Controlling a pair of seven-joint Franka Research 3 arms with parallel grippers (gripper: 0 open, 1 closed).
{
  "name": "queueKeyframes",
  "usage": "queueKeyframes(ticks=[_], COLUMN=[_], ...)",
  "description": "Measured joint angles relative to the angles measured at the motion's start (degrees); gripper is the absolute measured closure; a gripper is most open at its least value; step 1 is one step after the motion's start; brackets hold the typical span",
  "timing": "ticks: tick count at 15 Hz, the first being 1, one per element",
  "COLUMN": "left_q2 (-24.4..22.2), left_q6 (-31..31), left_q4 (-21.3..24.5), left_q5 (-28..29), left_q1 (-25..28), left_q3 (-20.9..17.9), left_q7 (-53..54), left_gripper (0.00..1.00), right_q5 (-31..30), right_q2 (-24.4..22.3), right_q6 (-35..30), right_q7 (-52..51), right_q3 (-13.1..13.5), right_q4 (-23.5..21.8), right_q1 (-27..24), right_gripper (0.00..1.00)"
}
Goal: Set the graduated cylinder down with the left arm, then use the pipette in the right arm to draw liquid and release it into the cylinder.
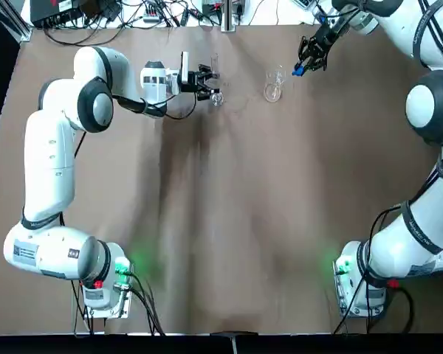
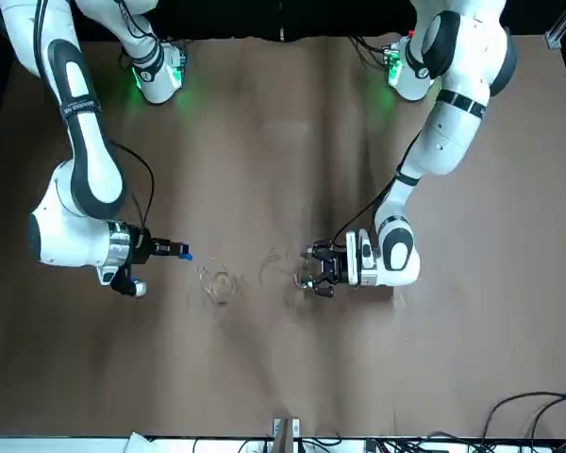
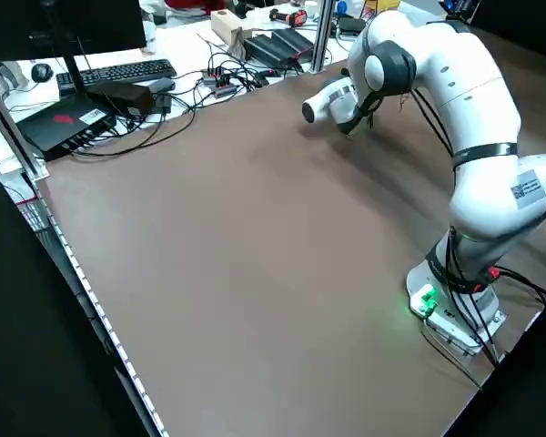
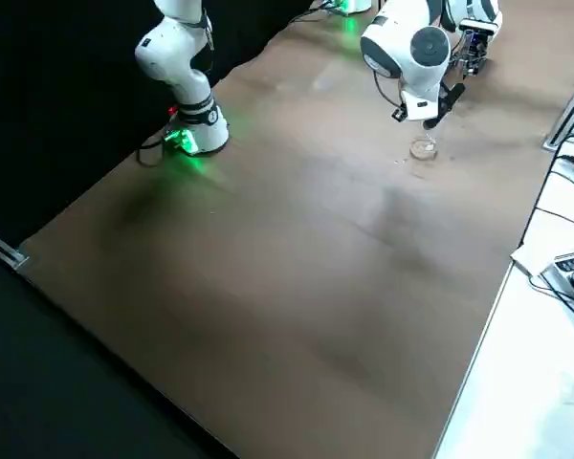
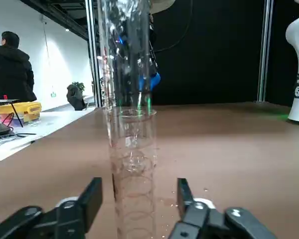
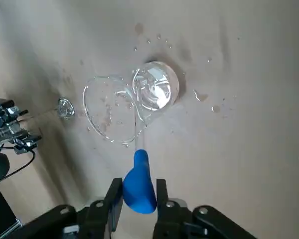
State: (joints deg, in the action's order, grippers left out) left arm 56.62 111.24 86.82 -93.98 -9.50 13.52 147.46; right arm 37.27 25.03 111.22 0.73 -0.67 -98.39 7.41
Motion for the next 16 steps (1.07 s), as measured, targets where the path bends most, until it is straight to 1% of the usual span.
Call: queueKeyframes(ticks=[3, 4, 6, 8, 10, 12, 16], left_q2=[0.0, -0.1, -0.9, -2.1, -3.7, -5.9, -13.2], left_q6=[0.0, 0.0, 0.1, 0.1, 0.0, -0.5, -4.7], left_q4=[-0.4, -0.7, -1.0, -1.0, -1.0, -1.2, -1.6], left_q5=[0.0, 0.1, 2.1, 5.7, 11.9, 19.3, 32.9], left_q1=[0.2, 0.3, 1.0, 3.6, 6.8, 9.9, 15.4], left_q3=[-0.3, -0.7, -2.8, -3.8, -4.0, -4.0, -3.7], left_q7=[0.0, 0.0, -0.7, -3.4, -8.1, -14.7, -32.1], left_gripper=[0.05, 0.01, 0.01, 0.01, 0.01, 0.00, 0.00], right_q5=[0.0, 0.0, 0.0, 0.0, 0.0, 0.0, 0.0], right_q2=[0.0, 0.0, 0.0, 0.0, 0.0, 0.0, 0.0], right_q6=[0.0, 0.0, -0.1, -0.1, -0.2, -0.2, -0.2], right_q7=[0.0, 0.0, 0.0, 0.0, 0.0, 0.0, 0.0], right_q3=[0.0, -0.1, -0.1, -0.1, -0.1, -0.1, 0.0], right_q4=[0.0, 0.0, 0.1, 0.1, 0.1, 0.2, 0.7], right_q1=[0.0, 0.1, 0.1, 0.2, 0.2, 0.2, 0.0], right_gripper=[0.67, 0.67, 0.69, 0.69, 0.69, 0.69, 0.69])
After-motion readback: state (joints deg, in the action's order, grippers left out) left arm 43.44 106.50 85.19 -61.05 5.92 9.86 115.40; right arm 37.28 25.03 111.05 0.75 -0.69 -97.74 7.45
